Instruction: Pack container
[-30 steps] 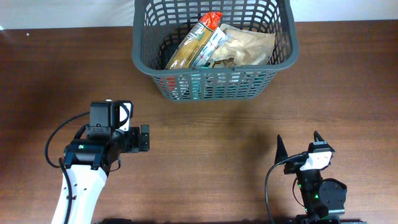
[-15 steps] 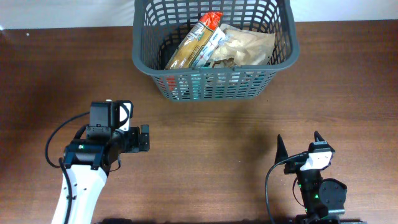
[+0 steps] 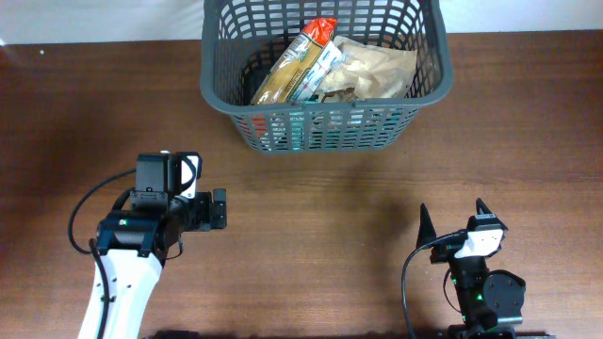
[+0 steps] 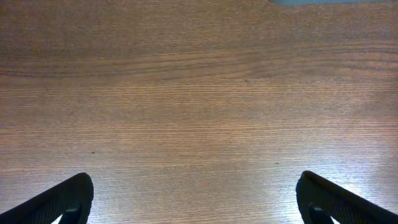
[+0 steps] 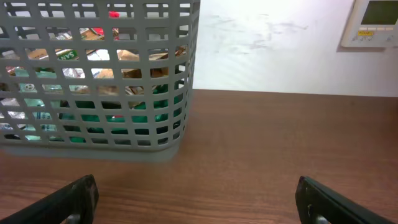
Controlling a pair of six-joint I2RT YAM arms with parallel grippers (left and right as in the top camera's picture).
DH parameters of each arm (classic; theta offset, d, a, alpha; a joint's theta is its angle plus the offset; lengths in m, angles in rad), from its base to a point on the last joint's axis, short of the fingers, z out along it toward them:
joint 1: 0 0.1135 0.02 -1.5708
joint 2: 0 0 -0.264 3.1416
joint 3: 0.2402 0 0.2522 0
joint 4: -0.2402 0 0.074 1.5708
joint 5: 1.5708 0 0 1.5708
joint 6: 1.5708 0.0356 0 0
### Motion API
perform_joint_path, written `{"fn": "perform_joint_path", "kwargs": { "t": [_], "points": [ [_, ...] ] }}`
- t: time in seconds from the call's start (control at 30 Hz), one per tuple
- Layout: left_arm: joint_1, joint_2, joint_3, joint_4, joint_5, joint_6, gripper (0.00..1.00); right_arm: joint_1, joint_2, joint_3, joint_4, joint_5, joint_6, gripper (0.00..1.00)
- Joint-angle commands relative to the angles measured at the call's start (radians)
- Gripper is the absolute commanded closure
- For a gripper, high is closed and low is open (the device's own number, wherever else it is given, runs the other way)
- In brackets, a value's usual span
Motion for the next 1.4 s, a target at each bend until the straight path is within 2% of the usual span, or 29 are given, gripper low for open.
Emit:
{"fn": "perform_joint_path", "kwargs": {
  "t": [0.0, 0.5, 0.67, 0.83, 1.07, 1.37],
  "points": [
    [0.005, 0.002, -0.003, 0.003, 0.014, -0.013, 0.01, 0.009, -0.01, -0.005, -0.008, 0.02, 0.002, 0.01],
    [0.005, -0.001, -0.003, -0.002, 0.014, -0.013, 0.01, 0.009, -0.01, -0.005, -0.008, 0.02, 0.002, 0.01],
    [0.005, -0.087, -0.003, 0.023, 0.01, -0.013, 0.01, 0.009, -0.01, -0.005, -0.008, 0.02, 0.002, 0.01],
    [0.005, -0.248, -0.011, 0.288, 0.091, -0.013, 0.01, 0.009, -0.01, -0.005, -0.008, 0.02, 0.002, 0.01],
    [0.005, -0.446, -0.049, 0.686, 0.089, 0.044, 0.01, 0.009, -0.01, -0.005, -0.008, 0.02, 0.002, 0.01],
    [0.041, -0.656, -0.174, 0.919, 0.085, 0.058, 0.01, 0.009, -0.01, -0.005, -0.008, 0.02, 0.002, 0.01]
  ]
}}
